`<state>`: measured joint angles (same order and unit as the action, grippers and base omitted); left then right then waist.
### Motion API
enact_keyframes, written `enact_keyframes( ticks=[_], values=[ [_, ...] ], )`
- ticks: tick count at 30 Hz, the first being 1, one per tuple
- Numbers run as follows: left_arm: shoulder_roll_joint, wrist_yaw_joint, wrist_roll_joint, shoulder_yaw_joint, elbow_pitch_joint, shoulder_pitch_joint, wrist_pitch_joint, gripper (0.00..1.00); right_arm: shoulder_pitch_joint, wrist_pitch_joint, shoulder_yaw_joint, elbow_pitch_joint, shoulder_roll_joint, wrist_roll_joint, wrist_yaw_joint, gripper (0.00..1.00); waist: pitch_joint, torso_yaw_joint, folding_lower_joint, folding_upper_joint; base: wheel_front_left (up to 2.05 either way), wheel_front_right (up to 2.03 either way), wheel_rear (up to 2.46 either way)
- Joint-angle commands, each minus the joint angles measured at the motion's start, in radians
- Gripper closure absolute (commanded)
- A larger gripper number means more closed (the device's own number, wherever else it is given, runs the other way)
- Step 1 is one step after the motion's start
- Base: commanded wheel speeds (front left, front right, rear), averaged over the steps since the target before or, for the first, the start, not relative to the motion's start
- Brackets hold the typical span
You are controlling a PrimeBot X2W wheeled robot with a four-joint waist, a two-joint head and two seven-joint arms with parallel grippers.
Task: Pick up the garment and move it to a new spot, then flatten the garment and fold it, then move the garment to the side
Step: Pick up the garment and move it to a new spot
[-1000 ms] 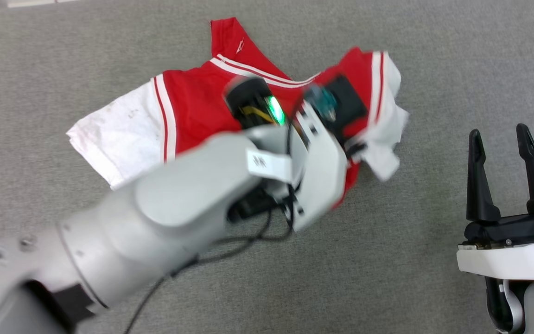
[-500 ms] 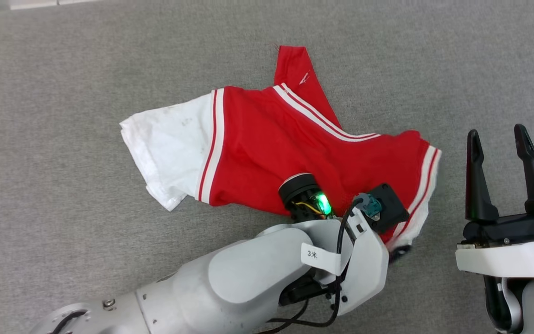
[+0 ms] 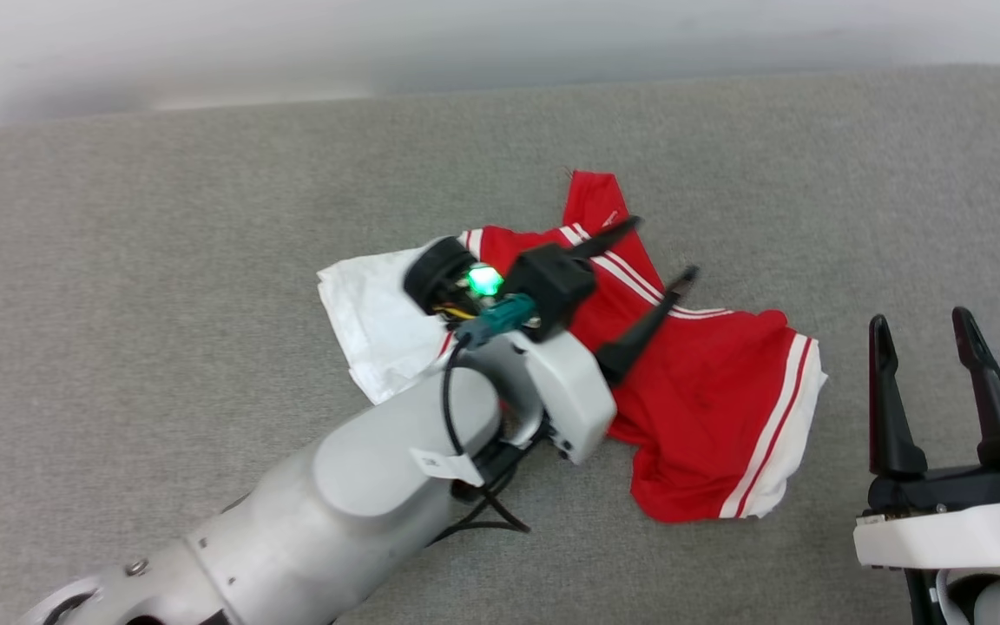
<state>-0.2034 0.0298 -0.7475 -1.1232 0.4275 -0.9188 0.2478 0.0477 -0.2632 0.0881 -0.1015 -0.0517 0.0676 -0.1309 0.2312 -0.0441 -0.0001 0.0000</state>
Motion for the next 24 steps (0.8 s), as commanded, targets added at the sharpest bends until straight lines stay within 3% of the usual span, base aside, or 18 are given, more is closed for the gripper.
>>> enact_keyframes(
  ticks=[1,8,12,17,24],
  values=[
    [-0.01,0.017,0.012,0.012,0.002,0.021,0.007,0.0,-0.013,-0.002,0.001,0.002,0.003,-0.007,0.0,0.0,-0.032,0.026,0.0001,0.0,0.0,0.0,0.0],
    [-0.102,0.194,0.164,0.25,-0.142,0.211,0.017,0.0,-0.052,-0.002,0.002,0.008,0.002,-0.008,0.0,0.0,-0.091,0.065,0.0001,0.0,0.0,0.0,0.0],
    [-0.142,0.257,0.251,0.383,-0.234,0.363,0.017,0.0,-0.07,-0.002,0.008,0.01,0.002,-0.005,0.0,0.0,-0.121,0.08,0.0001,0.0,0.0,0.0,0.0],
    [-0.159,0.288,0.327,0.531,-0.31,0.553,0.017,0.0,-0.094,-0.002,0.007,0.014,0.002,0.002,0.0,0.0,-0.152,0.091,0.0001,0.0,0.0,0.0,0.0],
    [-0.12,0.271,0.415,0.715,-0.375,0.77,0.018,0.0,-0.125,-0.002,0.011,0.027,0.002,0.037,0.0,0.0,-0.191,0.099,0.0001,0.0,0.0,0.0,0.0]
  ],
)
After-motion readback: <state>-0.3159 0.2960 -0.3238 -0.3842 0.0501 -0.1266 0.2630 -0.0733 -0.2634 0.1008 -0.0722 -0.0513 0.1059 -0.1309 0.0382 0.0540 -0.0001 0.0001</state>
